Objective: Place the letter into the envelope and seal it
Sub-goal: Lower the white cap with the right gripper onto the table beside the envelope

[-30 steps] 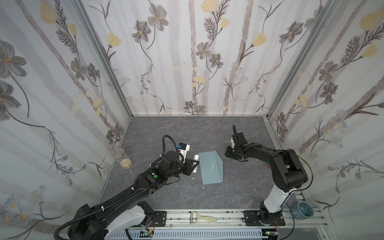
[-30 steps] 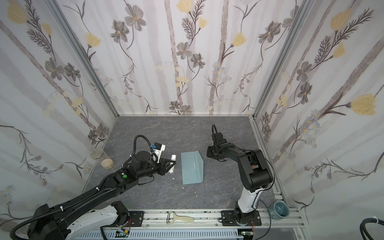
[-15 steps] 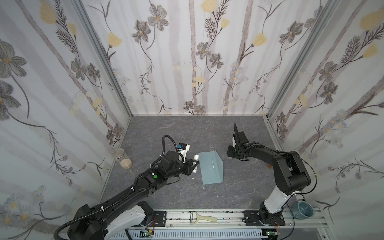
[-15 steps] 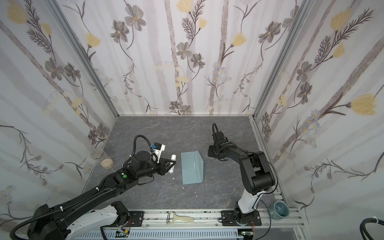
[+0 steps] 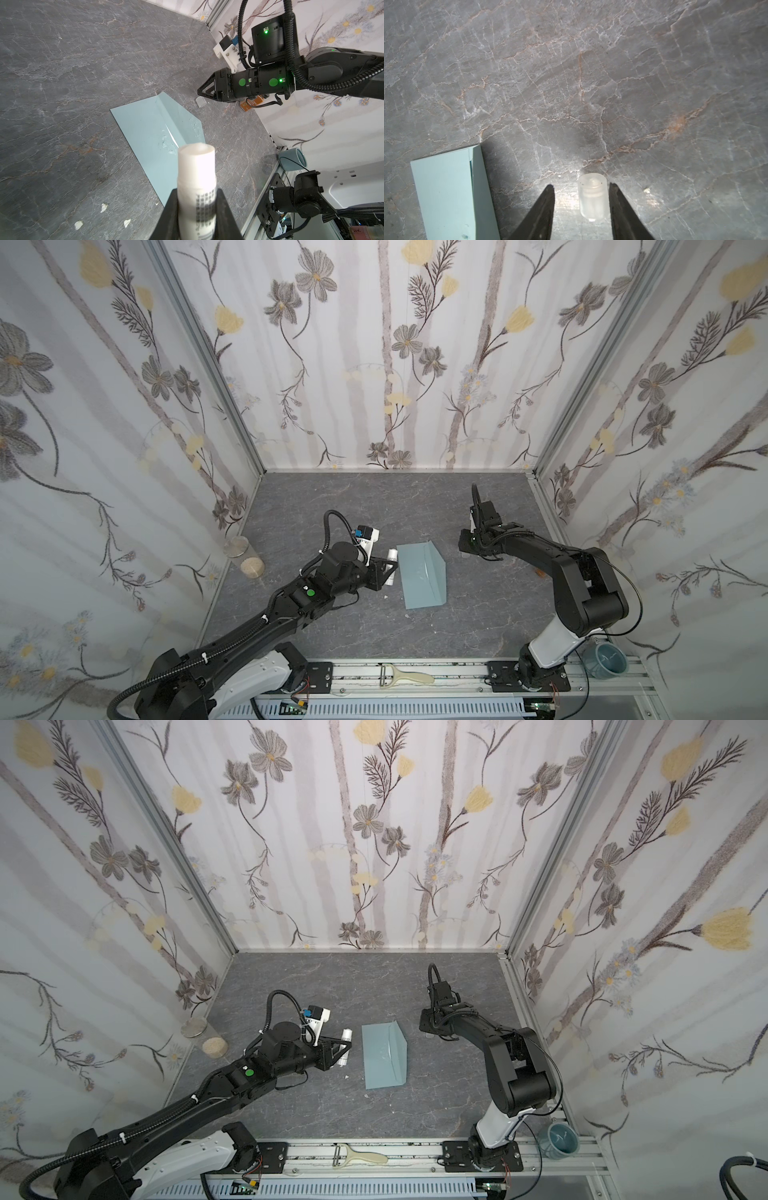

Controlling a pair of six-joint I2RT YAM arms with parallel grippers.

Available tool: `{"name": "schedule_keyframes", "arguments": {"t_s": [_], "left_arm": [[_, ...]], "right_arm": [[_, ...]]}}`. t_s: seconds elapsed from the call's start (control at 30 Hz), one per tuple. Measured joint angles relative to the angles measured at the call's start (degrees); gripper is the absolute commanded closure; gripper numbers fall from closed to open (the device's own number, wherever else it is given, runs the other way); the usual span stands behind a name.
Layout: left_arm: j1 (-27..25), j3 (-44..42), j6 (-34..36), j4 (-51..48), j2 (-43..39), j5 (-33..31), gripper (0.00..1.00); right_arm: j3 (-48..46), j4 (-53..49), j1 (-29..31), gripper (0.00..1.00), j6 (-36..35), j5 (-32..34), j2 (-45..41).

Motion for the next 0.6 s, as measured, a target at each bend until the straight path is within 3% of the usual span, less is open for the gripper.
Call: {"name": "schedule_keyframes", "arguments": {"t_s": [0.6], "left_arm": [[0.00, 0.59, -3.82, 2.12, 1.11, -1.79, 1.00]], "right_arm": [[-4.68, -0.26, -1.14, 0.55, -1.64, 2.60, -7.41]]}}
